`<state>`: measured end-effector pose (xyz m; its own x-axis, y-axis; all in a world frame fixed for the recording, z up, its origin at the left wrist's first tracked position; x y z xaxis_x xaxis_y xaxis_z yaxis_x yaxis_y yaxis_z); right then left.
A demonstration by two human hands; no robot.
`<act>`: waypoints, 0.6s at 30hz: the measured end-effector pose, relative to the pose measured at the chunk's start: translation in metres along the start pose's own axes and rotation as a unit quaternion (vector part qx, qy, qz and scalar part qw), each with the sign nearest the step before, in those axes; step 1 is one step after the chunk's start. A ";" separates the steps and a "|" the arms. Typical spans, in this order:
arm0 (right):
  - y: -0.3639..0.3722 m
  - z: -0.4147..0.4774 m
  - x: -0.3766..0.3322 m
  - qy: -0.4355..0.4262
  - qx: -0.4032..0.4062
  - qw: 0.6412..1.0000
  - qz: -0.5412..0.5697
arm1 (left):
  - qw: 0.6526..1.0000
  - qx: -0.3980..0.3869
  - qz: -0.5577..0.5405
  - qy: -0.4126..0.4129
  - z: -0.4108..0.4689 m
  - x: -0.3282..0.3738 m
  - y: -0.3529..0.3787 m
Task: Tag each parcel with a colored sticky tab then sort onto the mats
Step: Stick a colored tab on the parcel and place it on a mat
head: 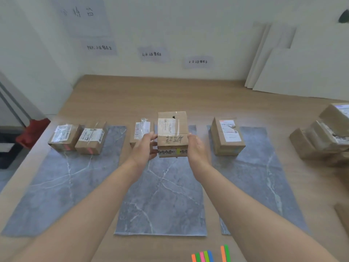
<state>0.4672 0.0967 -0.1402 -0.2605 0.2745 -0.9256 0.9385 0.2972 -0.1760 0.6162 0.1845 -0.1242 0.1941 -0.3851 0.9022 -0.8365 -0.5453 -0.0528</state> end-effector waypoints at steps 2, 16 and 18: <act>0.012 0.015 0.016 0.015 0.002 1.000 0.001 | 1.000 -0.003 -0.007 -0.024 0.019 -0.015 0.000; 0.065 0.128 0.116 0.118 0.085 0.985 0.093 | 0.997 -0.019 -0.038 -0.068 0.136 -0.101 0.019; 0.071 0.132 0.126 0.121 0.081 0.984 0.101 | 0.997 -0.018 -0.029 -0.066 0.143 -0.109 0.017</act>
<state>0.5306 0.0321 -0.3137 -0.0922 0.5288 -0.8437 0.9955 0.0687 -0.0658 0.6540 0.1112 -0.2849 0.3077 -0.4496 0.8385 -0.8389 -0.5441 0.0160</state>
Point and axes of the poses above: each hand's wrist, its own z-axis towards the middle knuckle, its own y-axis out of the palm, x = y × z, the point moved 5 cm from there along z, towards the middle knuckle, and after that the axes turned 2 degrees about x, right-handed, at the moved point
